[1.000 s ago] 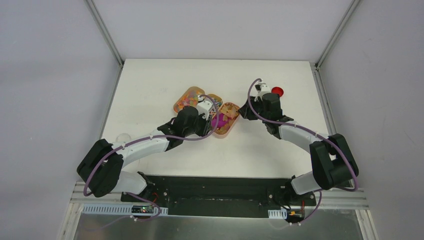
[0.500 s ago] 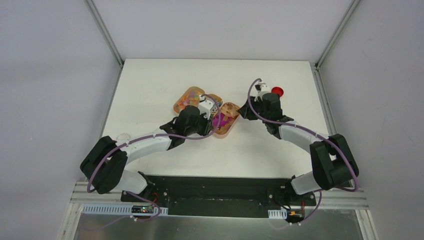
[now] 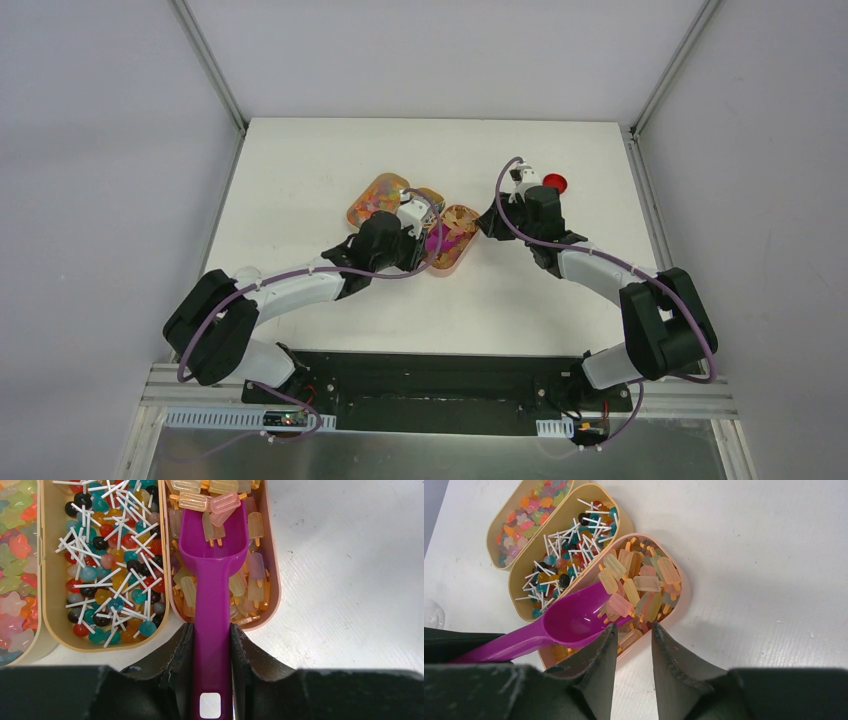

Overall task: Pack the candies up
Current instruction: Scoop the fake candies from the storage box.

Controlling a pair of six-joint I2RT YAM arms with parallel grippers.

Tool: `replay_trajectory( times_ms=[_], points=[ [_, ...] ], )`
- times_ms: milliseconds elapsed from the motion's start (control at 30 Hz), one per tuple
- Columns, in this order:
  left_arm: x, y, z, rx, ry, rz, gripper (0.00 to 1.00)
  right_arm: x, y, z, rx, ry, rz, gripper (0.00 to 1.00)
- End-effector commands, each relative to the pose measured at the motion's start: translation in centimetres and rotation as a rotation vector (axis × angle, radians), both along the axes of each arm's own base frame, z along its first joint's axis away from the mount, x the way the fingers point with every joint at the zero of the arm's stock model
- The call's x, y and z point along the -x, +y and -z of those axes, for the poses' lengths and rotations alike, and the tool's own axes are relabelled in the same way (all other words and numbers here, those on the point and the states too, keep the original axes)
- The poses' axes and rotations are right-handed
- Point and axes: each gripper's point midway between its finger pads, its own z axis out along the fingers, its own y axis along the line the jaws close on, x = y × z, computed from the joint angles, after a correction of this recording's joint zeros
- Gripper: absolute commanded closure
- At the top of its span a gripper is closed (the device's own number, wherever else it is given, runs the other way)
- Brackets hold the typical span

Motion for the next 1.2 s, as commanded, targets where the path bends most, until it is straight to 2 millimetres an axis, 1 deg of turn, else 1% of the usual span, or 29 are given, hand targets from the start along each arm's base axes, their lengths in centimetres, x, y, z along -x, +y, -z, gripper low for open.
replay_trajectory(
  times_ms=[0, 200, 400, 700, 867, 1067, 1167],
  points=[
    [-0.6, 1.8, 0.3, -0.035, -0.019, -0.089, 1.0, -0.6, 0.2, -2.4, -0.026, -0.071, -0.007, 0.67],
    [-0.3, 2.0, 0.0, -0.021, -0.024, -0.091, 1.0, -0.7, 0.1, -2.4, -0.025, -0.072, -0.006, 0.66],
    [-0.3, 1.9, 0.4, -0.024, -0.023, -0.088, 1.0, -0.7, 0.2, -2.6, -0.029, -0.073, -0.008, 0.67],
    [-0.8, 1.9, 0.5, -0.026, -0.054, -0.097, 1.0, -0.6, 0.2, -2.5, -0.029, -0.071, -0.009, 0.66],
    [-0.4, 1.4, 1.3, -0.028, -0.04, -0.071, 1.0, -0.6, 0.1, -2.3, -0.028, -0.068, -0.008, 0.66],
    [-0.3, 1.8, 1.4, -0.025, -0.059, -0.085, 1.0, -0.5, 0.0, -2.2, -0.022, -0.069, -0.007, 0.66],
    [-0.1, 1.7, 1.6, -0.014, -0.059, -0.079, 1.0, -0.5, 0.1, -2.0, -0.024, -0.062, -0.008, 0.66]
  ],
)
